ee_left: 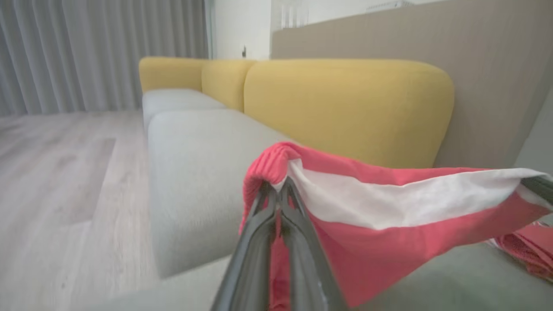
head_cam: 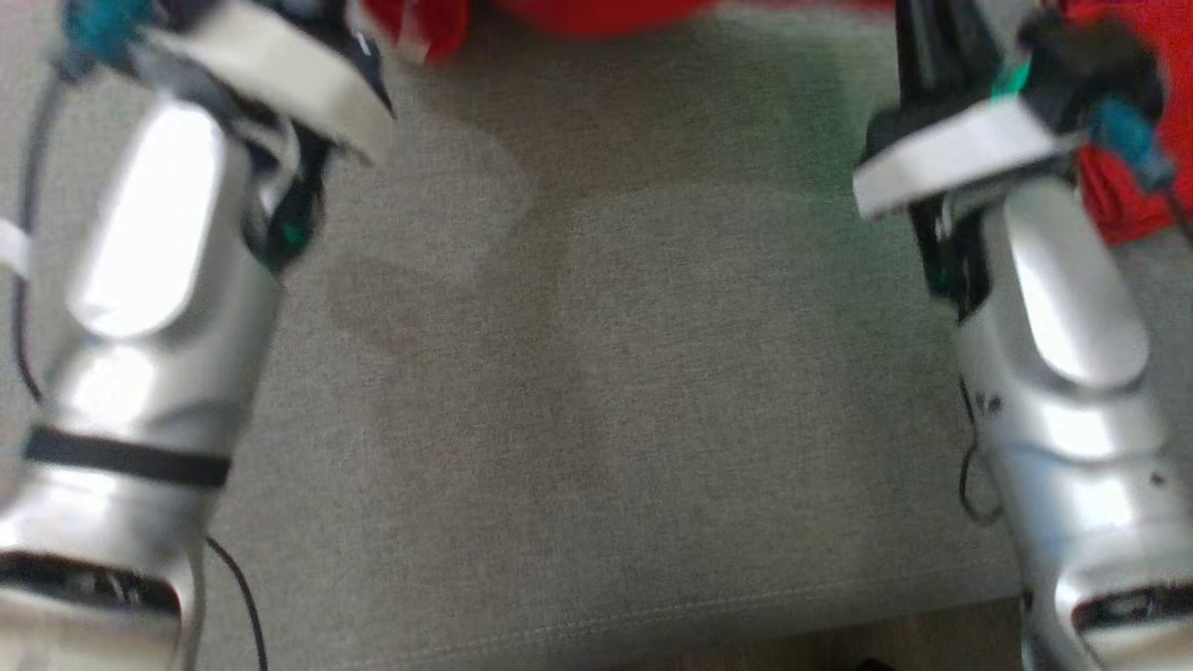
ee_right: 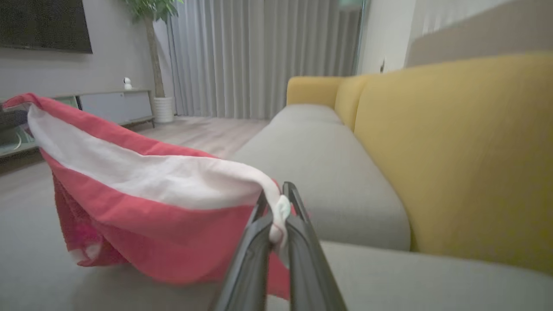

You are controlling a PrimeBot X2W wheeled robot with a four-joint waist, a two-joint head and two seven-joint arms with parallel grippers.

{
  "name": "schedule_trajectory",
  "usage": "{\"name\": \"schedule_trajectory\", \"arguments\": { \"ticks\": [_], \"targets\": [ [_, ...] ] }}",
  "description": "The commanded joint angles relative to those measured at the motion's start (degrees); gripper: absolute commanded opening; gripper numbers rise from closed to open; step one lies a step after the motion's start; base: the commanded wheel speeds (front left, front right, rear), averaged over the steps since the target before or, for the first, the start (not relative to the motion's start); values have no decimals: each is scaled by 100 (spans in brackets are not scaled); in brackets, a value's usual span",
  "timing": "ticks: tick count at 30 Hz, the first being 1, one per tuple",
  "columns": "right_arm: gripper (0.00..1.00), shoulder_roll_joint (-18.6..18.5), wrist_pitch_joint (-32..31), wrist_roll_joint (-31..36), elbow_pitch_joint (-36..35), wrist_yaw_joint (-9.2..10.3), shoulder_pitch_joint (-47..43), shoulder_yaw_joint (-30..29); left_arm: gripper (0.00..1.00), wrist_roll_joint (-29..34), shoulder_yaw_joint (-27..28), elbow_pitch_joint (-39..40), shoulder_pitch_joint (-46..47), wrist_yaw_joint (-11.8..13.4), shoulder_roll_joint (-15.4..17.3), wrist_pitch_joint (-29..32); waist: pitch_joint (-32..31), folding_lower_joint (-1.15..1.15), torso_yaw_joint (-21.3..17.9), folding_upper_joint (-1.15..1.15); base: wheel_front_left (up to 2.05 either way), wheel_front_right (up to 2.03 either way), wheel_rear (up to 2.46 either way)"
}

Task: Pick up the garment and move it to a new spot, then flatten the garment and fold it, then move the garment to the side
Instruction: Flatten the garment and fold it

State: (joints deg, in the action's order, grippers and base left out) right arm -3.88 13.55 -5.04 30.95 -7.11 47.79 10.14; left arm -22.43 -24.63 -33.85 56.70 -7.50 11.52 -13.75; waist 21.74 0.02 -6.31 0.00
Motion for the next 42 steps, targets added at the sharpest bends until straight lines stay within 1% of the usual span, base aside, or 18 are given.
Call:
{"name": "schedule_trajectory", "arguments": {
  "ticks": [1, 4, 6, 9, 11, 12, 17, 20, 24, 28, 31, 33, 36, 39, 42],
  "targets": [
    [0, 99, 89, -155, -139, -37, -164, -5, 0, -143, 1, 250, 5, 4, 219, -64, 75, -2, 49, 0, 0, 0, 0],
    [0, 99, 130, -340, -164, -37, -657, -156, 0, -434, -205, 529, -484, 3, 371, -103, 39, -2, 70, 0, 0, 0, 0],
    [0, 100, 139, -376, -269, -37, -988, -287, 0, -589, -248, 796, -855, 3, 457, -115, -37, -2, 94, 0, 0, 0, 0],
    [0, 100, 142, -380, -616, -37, -1492, -475, 0, -750, -264, 1287, -1457, 2, 519, -121, -186, -2, 143, 0, 0, 0, 0],
    [0, 100, 143, -370, -878, -37, -1840, -563, 0, -747, -248, 1645, -1877, 3, 550, -122, -310, -2, 172, 0, 0, 0, 0],
    [0, 100, 143, -382, -1138, -37, -2177, -625, 0, -723, -246, 1985, -2309, 25, 553, -123, -445, -2, 202, 0, 0, 0, 0],
    [0, 100, 143, -441, -1762, -37, -3067, -692, 0, -642, -276, 2664, -3342, 206, 564, -124, -824, -2, 227, 0, 0, 0, 0],
    [0, 100, 59, -427, -2209, -37, -3619, -717, 0, -715, -236, 3036, -3916, 342, 578, -124, -1051, -2, 181, 0, 0, 0, 0],
    [0, 100, -241, -255, -3076, -37, -4371, -843, 0, -803, -158, 3608, -4614, 552, 689, -118, -1280, -2, 82, 0, 0, 0, 0],
    [0, 100, -669, -202, -4020, -37, -5009, -921, 0, -878, -192, 4159, -5176, 723, 823, 47, -1422, -2, 34, 0, 0, 0, 0],
    [0, 100, -989, -152, -4496, -37, -5292, -943, 0, -948, -211, 4424, -5419, 832, 864, 186, -1457, -2, 75, 0, 0, 0, 0],
    [0, 100, -1126, -153, -4630, -37, -5356, -997, 0, -1022, -213, 4470, -5502, 878, 837, 234, -1453, -2, 137, 0, 0, 0, 0],
    [0, 100, -1226, -153, -4644, -37, -5343, -1056, 0, -1116, -265, 4432, -5538, 865, 769, 279, -1431, -2, 224, 0, 0, 0, 0],
    [0, 100, -1329, -70, -4484, -37, -5240, -1103, 0, -1233, -397, 4227, -5543, 802, 632, 335, -1374, -2, 384, 0, 0, 0, 0],
    [0, 100, -1388, -18, -4205, -37, -5041, -1162, 0, -1424, -528, 3907, -5511, 694, 399, 341, -1281, -2, 555, 0, 0, 0, 0]
  ]
}}
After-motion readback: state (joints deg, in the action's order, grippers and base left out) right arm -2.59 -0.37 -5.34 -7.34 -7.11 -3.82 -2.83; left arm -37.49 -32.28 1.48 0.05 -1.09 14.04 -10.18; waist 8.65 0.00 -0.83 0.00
